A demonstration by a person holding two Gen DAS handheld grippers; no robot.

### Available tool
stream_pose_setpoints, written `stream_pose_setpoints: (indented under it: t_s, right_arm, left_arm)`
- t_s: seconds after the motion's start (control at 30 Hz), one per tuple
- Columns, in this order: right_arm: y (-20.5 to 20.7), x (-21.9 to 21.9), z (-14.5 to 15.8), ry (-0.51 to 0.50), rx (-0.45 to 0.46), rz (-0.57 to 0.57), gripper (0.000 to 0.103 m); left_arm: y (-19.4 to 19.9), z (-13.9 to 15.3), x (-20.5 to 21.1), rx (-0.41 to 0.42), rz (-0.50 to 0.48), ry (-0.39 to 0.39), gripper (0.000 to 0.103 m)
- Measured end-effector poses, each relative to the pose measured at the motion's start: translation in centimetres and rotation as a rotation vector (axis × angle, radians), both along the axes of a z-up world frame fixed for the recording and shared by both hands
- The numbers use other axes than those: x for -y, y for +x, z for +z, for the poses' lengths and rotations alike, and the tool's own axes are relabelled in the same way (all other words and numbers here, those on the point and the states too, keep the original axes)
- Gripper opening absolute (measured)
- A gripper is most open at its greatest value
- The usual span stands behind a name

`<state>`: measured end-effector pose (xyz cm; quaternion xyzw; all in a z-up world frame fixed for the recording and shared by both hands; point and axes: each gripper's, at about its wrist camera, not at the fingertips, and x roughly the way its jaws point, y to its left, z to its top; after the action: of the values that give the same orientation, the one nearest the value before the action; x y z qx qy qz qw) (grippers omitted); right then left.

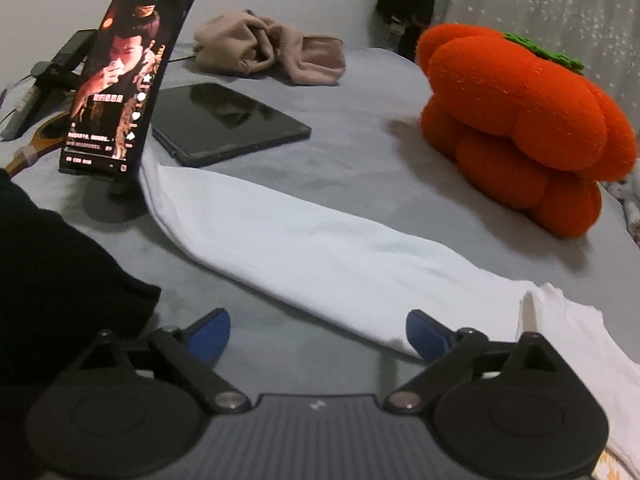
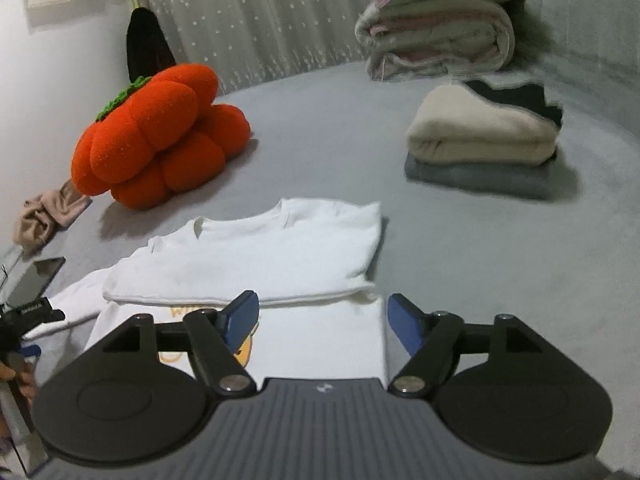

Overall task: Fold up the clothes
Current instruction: 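Grasp the other outstretched sleeve with the left gripper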

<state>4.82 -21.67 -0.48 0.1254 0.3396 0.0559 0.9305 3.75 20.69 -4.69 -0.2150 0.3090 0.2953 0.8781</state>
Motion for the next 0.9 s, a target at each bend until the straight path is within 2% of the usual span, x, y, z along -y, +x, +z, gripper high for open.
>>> stream_pose_setpoints:
  t_s: [0.17, 0.47, 0.53, 0.6, 0.63, 0.7, 0.73, 0.8, 0.9]
  right_arm:
    - [1.2, -1.3, -0.5, 0.012, -0.029, 0.029, 0.075]
    - [0.6, -1.4, -0.9, -0.051, -0.043, 0.057, 0.075]
    - [0.8, -1.3, -1.0, -0.042, -0.052, 0.053, 0.075]
    - [0.8, -1.3, -0.9, -0.039, -0.050, 0.056, 0.075]
    - [0.8, -1.4, -0.9, -0.040, -0.047, 0.058, 0.075]
    - [0.9, -1.5, -0.8, -0.044, -0.040, 0.063, 0.075]
    - [0.9, -1.6, -0.8, -0.044, -0.039, 0.066, 0.075]
    - [0.9, -1.6, -0.8, -0.040, -0.038, 0.070, 0.075]
    - [0.8, -1.6, -0.8, -0.040, -0.041, 0.069, 0.075]
  left_arm:
    - [0.8, -0.3, -0.6, 0.002, 0.053, 0.017, 0.099]
    - [2.1, -1.1, -1.9, 0.067, 0.166, 0.058, 0.097]
    - [2.1, -1.1, -1.9, 0.079, 0.185, 0.082, 0.090]
    - [1.9, -1.2, -1.9, 0.093, 0.208, 0.108, 0.069]
    - [1.8, -1.2, -2.1, 0.104, 0.219, 0.109, 0.063]
    - [1.4, -1.1, -2.6, 0.130, 0.240, 0.100, 0.041]
    - [1.2, -1.1, -2.8, 0.138, 0.251, 0.091, 0.036]
    - [1.0, -1.0, -3.1, 0.151, 0.257, 0.083, 0.021]
    - [0.8, -0.8, -3.3, 0.174, 0.257, 0.080, 0.012]
